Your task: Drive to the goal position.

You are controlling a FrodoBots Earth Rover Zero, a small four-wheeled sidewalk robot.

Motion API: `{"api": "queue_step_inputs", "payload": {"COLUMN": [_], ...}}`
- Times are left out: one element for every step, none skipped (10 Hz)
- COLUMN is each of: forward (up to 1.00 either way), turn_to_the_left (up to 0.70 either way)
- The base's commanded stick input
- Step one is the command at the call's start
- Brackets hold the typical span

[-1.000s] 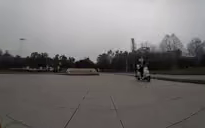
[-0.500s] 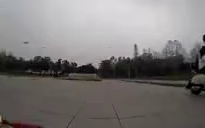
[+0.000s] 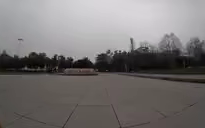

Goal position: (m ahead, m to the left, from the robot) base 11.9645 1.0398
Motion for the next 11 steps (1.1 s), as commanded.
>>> {"api": "queue_step_inputs", "payload": {"forward": [0.70, 0.70, 0.70, 0.70, 0.70, 0.70, 0.70, 0.70, 0.70, 0.70, 0.70], "turn_to_the_left": [-0.01, -0.01, -0.01, -0.01, -0.01, -0.01, -0.01, -0.01, -0.01, -0.01, -0.01]}}
